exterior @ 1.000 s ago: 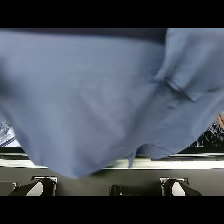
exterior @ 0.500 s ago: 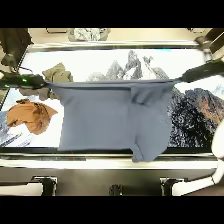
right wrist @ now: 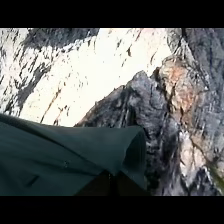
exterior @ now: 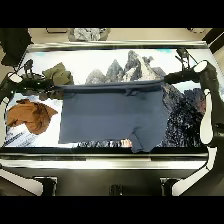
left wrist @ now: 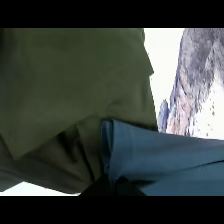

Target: Fold the shirts.

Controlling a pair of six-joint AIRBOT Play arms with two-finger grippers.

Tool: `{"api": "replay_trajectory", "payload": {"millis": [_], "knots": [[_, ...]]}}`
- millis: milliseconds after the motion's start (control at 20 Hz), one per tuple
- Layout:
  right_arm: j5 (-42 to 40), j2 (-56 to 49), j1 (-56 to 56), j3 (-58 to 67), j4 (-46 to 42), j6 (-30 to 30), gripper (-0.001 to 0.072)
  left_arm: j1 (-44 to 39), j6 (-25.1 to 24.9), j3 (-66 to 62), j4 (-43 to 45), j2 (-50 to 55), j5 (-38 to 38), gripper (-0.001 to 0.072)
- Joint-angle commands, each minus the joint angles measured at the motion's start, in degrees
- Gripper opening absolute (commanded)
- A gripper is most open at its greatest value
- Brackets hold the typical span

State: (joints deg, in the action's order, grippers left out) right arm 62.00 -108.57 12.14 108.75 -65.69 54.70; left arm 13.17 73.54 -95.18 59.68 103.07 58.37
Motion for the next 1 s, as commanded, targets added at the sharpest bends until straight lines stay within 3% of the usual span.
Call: {"api": "replay_trajectory", "payload": {"millis": [0, 100, 200, 750, 800, 850, 900, 950], "knots": [[18.88, 1.79, 1.05, -0.20, -5.99, -0.28, 0.0046, 0.68, -0.02, -1.97, 1.55, 1.16, 15.76, 0.0025], [24.65, 1.73, 0.76, -2.82, -7.91, -0.31, 0.0046, 0.28, 1.62, -0.81, 5.44, 1.51, 23.85, 0.0025], [24.72, 1.73, 0.76, -6.01, -7.67, -0.24, 0.0046, -0.04, 1.79, 1.68, 5.97, 1.51, 27.82, 0.0025], [24.28, 1.51, 0.76, -10.21, -7.54, 3.06, 0.0048, -1.55, 4.13, 8.20, 5.68, 2.23, 30.95, 0.0030], [24.46, 1.57, 0.79, -10.19, -7.04, 3.39, 0.0171, -1.42, 4.28, 8.07, 5.14, 2.21, 31.21, 0.0117], [25.20, 1.97, 0.94, -10.19, -6.88, 2.34, 0.0460, -1.09, 4.87, 7.56, 4.85, 2.12, 32.04, 0.0314], [27.43, 2.78, 1.31, -10.16, -7.13, 0.59, 0.0499, -0.50, 5.57, 6.56, 4.87, 1.88, 33.31, 0.0419], [30.03, 4.02, 2.34, -10.16, -7.45, 0.35, 0.0498, 0.22, 5.57, 5.46, 4.85, 1.42, 34.91, 0.0419]]}}
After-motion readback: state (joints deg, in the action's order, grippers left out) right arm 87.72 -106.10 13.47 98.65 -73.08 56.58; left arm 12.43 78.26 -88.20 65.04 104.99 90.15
